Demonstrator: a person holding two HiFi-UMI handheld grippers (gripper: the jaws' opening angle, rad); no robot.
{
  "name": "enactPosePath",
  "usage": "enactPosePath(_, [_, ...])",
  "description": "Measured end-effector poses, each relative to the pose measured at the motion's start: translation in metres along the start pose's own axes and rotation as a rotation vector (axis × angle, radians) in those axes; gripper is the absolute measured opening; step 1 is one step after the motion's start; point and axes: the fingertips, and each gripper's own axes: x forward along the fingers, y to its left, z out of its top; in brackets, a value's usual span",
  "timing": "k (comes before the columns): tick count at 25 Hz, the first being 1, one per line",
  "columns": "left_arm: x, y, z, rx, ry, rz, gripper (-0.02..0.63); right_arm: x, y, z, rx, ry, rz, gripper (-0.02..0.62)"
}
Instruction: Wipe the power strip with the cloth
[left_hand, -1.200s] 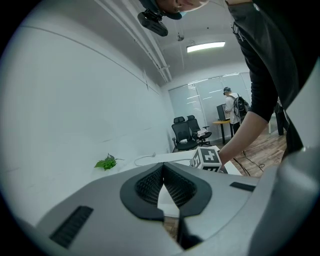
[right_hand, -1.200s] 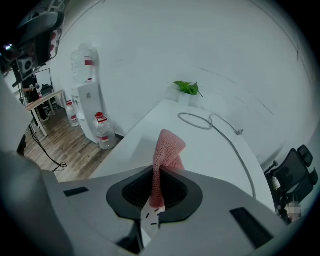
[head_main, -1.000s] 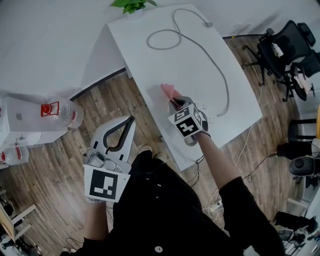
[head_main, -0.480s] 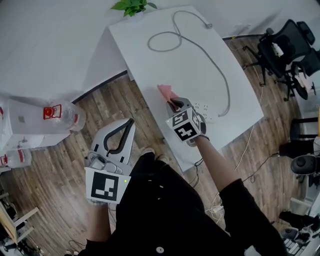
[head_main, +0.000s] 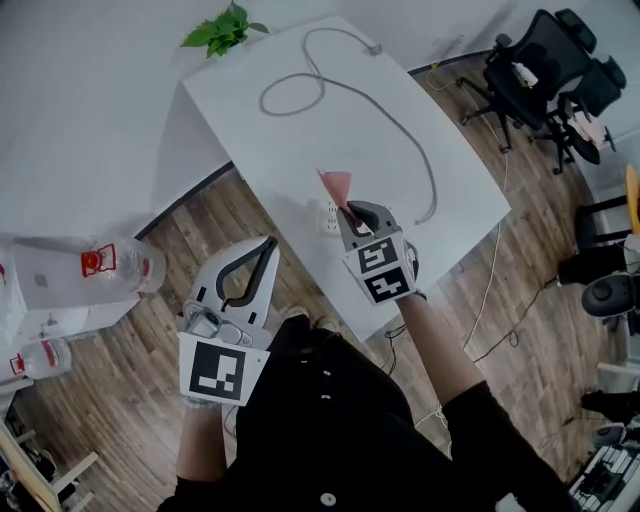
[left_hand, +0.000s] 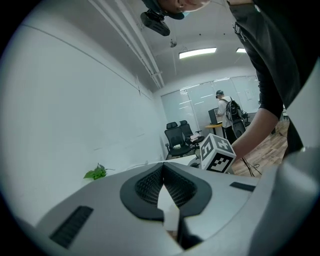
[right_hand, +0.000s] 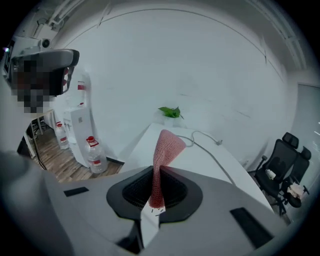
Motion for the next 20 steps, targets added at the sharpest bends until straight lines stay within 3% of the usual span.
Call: enactPosePath(20, [0.048, -0.058, 0.049, 0.09, -0.105, -0.205, 0.014, -0.165, -0.058, -0.005, 0.069, -0.14, -0.294, 0.049])
